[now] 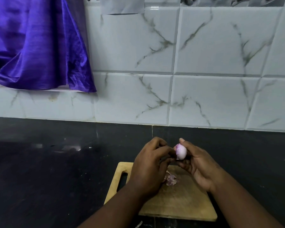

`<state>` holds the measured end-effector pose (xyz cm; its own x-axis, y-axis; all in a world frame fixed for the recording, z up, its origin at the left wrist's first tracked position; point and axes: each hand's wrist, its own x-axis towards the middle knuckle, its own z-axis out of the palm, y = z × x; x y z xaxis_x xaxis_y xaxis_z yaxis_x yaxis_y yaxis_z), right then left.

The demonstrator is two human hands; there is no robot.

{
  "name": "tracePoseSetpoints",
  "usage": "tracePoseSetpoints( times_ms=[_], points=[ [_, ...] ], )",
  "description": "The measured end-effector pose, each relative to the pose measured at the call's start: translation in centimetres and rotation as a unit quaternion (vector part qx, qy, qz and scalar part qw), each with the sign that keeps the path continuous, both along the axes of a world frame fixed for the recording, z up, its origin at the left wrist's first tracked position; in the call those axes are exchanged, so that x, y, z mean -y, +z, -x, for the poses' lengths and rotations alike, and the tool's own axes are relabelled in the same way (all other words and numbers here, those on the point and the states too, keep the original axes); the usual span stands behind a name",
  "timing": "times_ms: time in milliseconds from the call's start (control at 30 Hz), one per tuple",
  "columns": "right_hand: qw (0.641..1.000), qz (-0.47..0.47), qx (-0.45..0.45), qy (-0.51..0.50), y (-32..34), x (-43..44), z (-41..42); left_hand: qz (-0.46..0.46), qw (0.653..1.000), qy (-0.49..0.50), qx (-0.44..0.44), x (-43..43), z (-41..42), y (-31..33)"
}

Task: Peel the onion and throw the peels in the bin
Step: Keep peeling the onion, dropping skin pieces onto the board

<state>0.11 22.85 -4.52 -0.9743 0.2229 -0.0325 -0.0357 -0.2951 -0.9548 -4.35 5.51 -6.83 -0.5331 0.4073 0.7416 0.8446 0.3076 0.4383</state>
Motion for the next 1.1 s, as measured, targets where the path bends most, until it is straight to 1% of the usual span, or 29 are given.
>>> tracePoseSetpoints(
  times_ms=[133,233,433,533,600,667,733,800,833,967,1100],
  points=[
    [0.999,0.034,-0.003,0.006,0.0,-0.48,0.03,0.011,1.0,-0.005,0.022,0.0,0.07,-0.17],
    [1.0,0.027,-0.009,-0.01,-0.08,-0.4,0.1,0.017,0.999,-0.006,0.03,-0.01,-0.12,-0.02],
    [0.998,0.059,-0.019,-0.001,0.18,0.0,0.05,0.001,0.997,-0.01,0.077,0.06,-0.22,0.26],
    [0.997,0.08,-0.023,0.004,0.3,0.1,-0.01,0.007,0.997,0.0,0.077,0.03,-0.35,0.38],
    [0.996,0.085,-0.027,0.008,0.41,0.24,-0.08,-0.007,0.996,-0.009,0.086,0.03,-0.34,0.28],
    [0.995,0.096,-0.036,0.017,0.42,0.31,-0.15,-0.053,0.989,-0.033,0.132,0.12,-0.46,0.34],
    [0.993,0.102,-0.044,0.03,0.41,0.34,-0.2,-0.104,0.97,-0.063,0.21,0.26,-0.65,0.56],
    [0.994,0.088,-0.047,0.042,0.45,0.37,-0.27,-0.123,0.951,-0.087,0.27,0.32,-0.6,0.57],
    [0.994,0.08,-0.051,0.046,0.44,0.37,-0.32,-0.119,0.949,-0.089,0.28,0.26,-0.53,0.58],
    [0.994,0.066,-0.065,0.053,0.36,0.46,-0.35,-0.119,0.959,-0.063,0.251,-0.19,-0.02,0.14],
    [0.994,0.05,-0.072,0.061,0.35,0.51,-0.46,-0.122,0.954,-0.054,0.269,-0.12,0.28,0.17]
  ],
)
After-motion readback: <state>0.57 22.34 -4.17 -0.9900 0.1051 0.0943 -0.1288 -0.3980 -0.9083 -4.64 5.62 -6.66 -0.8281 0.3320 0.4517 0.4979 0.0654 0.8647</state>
